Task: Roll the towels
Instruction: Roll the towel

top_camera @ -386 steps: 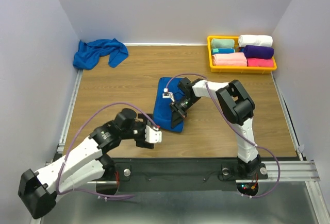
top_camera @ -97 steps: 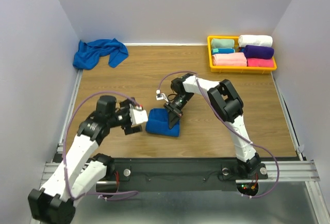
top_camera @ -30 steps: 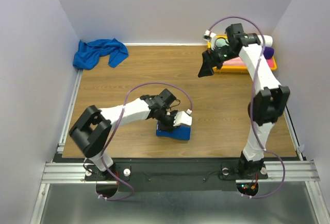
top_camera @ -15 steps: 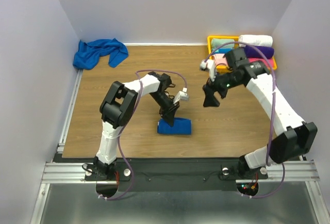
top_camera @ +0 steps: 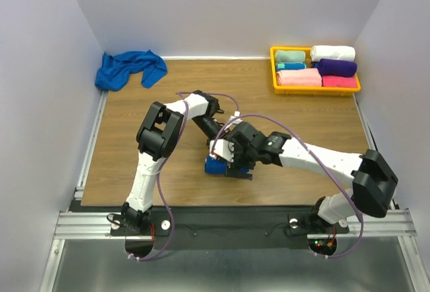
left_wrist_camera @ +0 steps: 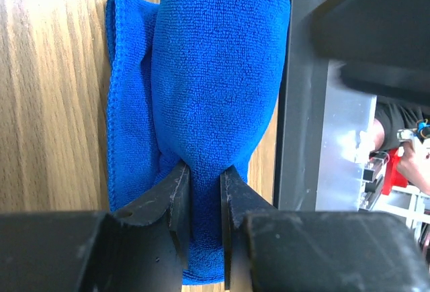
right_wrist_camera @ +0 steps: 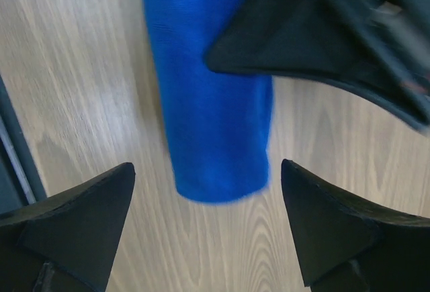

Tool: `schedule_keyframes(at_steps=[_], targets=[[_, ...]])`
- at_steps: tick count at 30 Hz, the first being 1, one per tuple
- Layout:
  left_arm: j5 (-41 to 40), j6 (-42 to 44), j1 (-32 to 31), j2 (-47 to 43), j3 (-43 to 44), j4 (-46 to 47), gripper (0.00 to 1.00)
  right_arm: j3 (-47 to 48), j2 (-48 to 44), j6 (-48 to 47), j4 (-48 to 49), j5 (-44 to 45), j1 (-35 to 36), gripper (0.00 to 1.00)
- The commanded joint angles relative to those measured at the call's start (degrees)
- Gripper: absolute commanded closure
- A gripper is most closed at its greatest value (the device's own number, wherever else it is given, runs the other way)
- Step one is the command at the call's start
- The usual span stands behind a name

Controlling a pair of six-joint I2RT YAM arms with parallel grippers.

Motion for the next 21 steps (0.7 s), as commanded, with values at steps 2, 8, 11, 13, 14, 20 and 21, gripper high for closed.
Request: schedule_keyframes(at_steps=[2,8,11,13,14,20,21], targets=[[-7.62,3.67,1.07,3.38,0.05,0.77,0.89,-3.32,2.83,-2.1,13.46,7.29,3.87,0.05],[-7.27,4.19,1.42,3.12,0.23,0.77,0.85,-4.28,6.96,-2.54,14.87,6.66,4.04,0.08],[-6.83,4.46,1.86,2.76,-0.21,0.77,0.81,-5.86,7.67,-3.94,14.88,6.5,4.04,0.2],[-6.39,4.2,2.39,2.33,-0.39,0.77,0.74,-7.18,7.76,-4.29,14.88,5.18,4.04,0.41],[-6.13,4.2,2.57,2.06,-0.48,0.77,0.73,-7.18,7.68,-4.21,14.88,5.17,4.04,0.48],[-4.72,2.53,5.11,-1.18,-1.09,2.08,0.59,-9.47,8.99,-4.82,14.35,2.19,2.38,0.76],[-4.37,2.09,6.33,-1.71,-0.92,2.17,0.57,-9.47,9.25,-4.82,13.91,0.1,0.72,0.76]])
